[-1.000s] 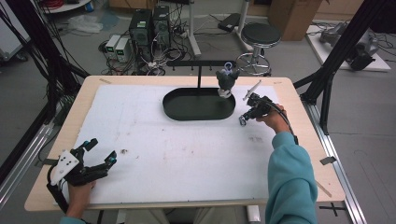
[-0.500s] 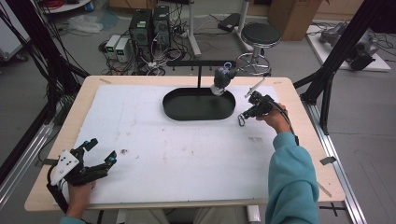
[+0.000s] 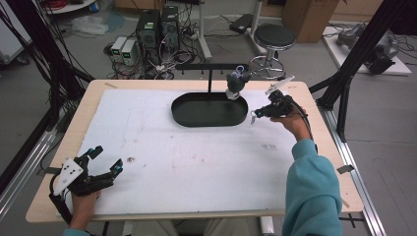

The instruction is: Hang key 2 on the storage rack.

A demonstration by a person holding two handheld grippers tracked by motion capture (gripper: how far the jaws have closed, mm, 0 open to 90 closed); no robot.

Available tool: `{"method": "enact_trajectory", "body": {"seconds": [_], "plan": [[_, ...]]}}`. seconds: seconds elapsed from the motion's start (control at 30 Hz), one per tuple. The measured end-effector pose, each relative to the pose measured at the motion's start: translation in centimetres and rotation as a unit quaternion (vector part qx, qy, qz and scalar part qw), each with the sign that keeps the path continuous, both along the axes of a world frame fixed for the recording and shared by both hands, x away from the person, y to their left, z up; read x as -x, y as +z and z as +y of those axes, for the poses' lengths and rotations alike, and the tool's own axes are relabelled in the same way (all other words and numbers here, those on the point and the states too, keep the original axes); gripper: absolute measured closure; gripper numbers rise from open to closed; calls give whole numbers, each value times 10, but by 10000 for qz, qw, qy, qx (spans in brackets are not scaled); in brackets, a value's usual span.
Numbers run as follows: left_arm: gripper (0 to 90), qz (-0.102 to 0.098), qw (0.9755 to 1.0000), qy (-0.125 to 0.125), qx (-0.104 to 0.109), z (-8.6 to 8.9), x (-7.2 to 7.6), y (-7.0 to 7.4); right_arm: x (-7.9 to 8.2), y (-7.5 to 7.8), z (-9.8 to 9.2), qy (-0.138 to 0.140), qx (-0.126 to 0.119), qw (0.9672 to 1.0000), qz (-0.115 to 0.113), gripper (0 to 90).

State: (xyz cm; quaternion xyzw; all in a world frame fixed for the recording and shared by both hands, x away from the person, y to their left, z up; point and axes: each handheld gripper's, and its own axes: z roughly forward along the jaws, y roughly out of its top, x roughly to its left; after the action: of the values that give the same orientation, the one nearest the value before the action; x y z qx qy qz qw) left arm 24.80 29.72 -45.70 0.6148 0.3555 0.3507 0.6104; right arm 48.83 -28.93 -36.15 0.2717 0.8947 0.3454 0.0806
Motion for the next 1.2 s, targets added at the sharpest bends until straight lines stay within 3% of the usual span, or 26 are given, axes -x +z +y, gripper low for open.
{"method": "enact_trajectory", "body": {"seconds": [0.2,0.5,0.63,0.83,1.2], "plan": [[146,2,10000,1,11,0,0,0,4,13,-4,-7,-632,9977,-236,888],[146,1,10000,2,15,0,0,0,9,26,-6,1,-1094,9932,-404,888],[146,5,10000,-3,13,0,0,0,8,41,0,49,-1103,9927,-493,888],[146,6,10000,-4,16,0,0,0,4,68,10,103,-1316,9887,-716,887],[146,15,10000,-2,42,0,0,0,-6,103,29,138,-1372,9867,-865,888]]}}
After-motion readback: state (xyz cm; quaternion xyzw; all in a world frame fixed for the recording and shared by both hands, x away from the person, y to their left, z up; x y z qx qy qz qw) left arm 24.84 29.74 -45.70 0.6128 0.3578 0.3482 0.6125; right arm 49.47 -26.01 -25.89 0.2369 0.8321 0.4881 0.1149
